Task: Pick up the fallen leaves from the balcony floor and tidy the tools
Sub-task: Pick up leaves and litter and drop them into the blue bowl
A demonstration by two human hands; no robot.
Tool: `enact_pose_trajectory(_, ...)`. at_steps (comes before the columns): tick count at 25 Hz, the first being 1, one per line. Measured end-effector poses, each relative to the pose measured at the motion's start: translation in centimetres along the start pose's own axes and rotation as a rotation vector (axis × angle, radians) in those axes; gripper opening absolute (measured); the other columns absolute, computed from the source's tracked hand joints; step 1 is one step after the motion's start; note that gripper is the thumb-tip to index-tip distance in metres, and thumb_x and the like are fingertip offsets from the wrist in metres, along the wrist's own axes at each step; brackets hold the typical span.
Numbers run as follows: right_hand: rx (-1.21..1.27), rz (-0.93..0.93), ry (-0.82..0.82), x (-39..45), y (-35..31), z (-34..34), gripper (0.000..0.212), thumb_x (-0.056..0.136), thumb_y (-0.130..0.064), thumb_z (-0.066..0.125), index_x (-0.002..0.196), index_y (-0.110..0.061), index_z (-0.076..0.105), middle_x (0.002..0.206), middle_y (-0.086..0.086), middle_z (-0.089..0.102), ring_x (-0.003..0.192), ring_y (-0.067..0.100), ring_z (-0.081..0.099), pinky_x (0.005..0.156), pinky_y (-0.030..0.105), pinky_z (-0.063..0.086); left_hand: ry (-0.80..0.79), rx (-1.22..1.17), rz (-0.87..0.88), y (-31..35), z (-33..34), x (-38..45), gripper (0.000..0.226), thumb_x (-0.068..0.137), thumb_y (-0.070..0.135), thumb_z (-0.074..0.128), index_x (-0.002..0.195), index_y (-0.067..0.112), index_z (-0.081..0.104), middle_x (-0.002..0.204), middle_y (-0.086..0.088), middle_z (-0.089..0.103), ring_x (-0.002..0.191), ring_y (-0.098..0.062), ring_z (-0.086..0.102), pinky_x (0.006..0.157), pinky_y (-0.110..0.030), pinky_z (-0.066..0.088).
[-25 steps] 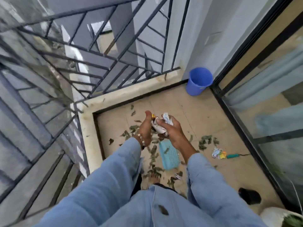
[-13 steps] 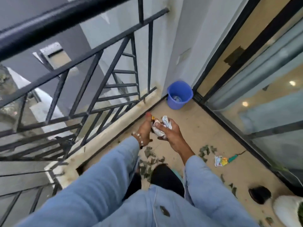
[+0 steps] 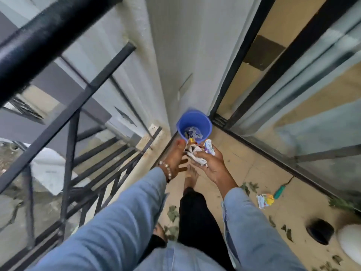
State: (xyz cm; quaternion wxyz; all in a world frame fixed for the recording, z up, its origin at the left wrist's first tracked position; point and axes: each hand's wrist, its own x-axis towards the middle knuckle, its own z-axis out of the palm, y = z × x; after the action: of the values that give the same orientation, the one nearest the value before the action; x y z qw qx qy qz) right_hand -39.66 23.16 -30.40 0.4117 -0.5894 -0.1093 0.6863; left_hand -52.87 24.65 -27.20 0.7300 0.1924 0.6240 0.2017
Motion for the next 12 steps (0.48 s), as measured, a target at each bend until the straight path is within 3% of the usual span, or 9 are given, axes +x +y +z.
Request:
enact_pose_trajectory(3, 0.034, 0.051, 0.096, 8.9, -3.9, -1.2, 0.051, 0.078, 0.013, 0.063, 0.124, -0.007, 0.055, 0.109, 0.018, 0.068, 0.086, 0.034, 0.07, 0.062, 0.037, 0.057, 0.15, -0.12, -0.087, 3.9, 1.0, 7.3, 0.035, 0.098, 0.047, 0.043, 0.121, 0.023, 0.049, 0.124, -0.005, 0.056, 0.108, -0.023, 0.055, 0.09, -0.04, 0.046)
enact_pose_trajectory(7, -0.038, 0.114, 0.196, 20.1, -5.5, -3.1, 0.057, 0.074, 0.009, 0.07, 0.124, -0.012, 0.054, 0.114, 0.017, 0.066, 0.09, 0.033, 0.068, 0.061, 0.036, 0.057, 0.22, -0.023, -0.149, 6.8, 2.1, 16.5, 0.01, 0.097, 0.025, 0.046, 0.094, 0.026, 0.056, 0.107, -0.003, 0.058, 0.097, -0.023, 0.058, 0.085, -0.037, 0.045)
enact_pose_trajectory(9, -0.073, 0.143, 0.236, 25.0, -4.5, -3.6, 0.06, 0.069, 0.006, 0.075, 0.122, -0.016, 0.056, 0.116, 0.015, 0.066, 0.097, 0.034, 0.067, 0.064, 0.037, 0.056, 0.273, 0.024, -0.151, 7.0, 2.2, 20.8, 0.01, 0.097, 0.02, 0.048, 0.101, 0.023, 0.057, 0.106, -0.004, 0.059, 0.091, -0.022, 0.058, 0.076, -0.033, 0.044)
enact_pose_trajectory(12, -0.037, 0.162, 0.246, 31.4, -2.3, -3.7, 0.066, 0.07, -0.012, 0.081, 0.127, -0.023, 0.05, 0.124, 0.006, 0.063, 0.105, 0.028, 0.063, 0.064, 0.04, 0.057, 0.309, 0.03, -0.185, 6.0, 1.6, 27.1, 0.03, 0.098, 0.021, 0.051, 0.127, 0.014, 0.052, 0.106, -0.005, 0.059, 0.088, -0.022, 0.057, 0.07, -0.03, 0.043)
